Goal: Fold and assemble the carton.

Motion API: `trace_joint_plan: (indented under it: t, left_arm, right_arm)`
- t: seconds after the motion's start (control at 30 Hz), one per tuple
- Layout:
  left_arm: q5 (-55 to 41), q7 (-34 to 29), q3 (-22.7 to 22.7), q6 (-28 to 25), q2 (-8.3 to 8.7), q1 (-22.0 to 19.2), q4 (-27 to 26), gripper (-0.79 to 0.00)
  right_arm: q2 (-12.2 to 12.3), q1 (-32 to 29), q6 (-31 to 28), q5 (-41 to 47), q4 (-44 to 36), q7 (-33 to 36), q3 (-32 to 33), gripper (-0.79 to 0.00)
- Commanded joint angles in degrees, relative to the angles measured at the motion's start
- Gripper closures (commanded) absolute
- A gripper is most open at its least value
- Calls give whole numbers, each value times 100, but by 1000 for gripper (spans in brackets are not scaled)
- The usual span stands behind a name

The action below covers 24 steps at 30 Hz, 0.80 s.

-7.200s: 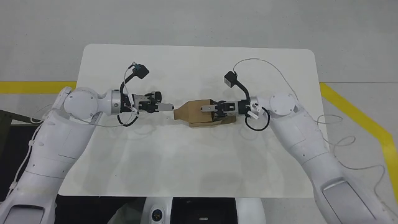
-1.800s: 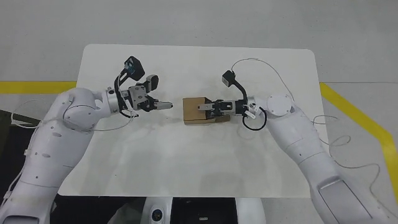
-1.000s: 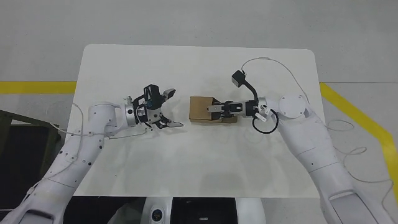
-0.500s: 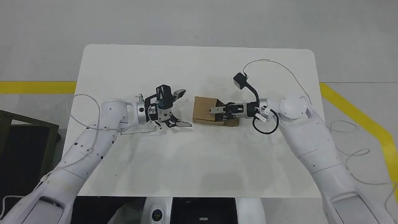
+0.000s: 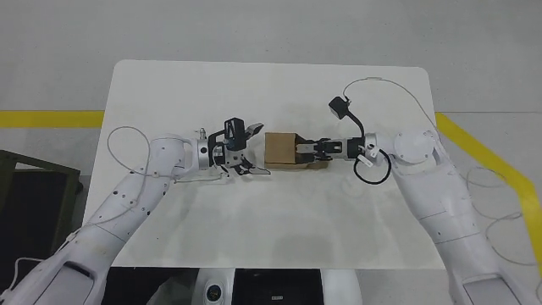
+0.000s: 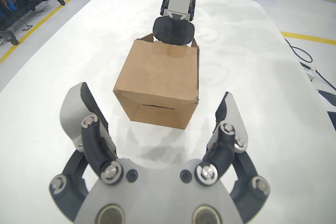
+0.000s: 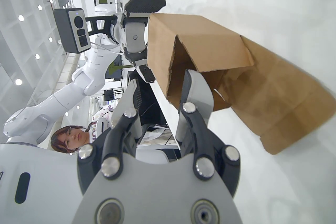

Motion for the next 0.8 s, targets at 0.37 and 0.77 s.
trace_joint_plan:
  t: [0.37,0.77]
  left_arm:
    - [-23,17,300,198,-193,-165,244,-785]
    - [-41,-34,412,302,-313,-264,371,-785]
  right_arm:
    - [282,-741,652,-537,-1090,212,602,0]
    - [278,-801,638,-471,-619,-46,268,0]
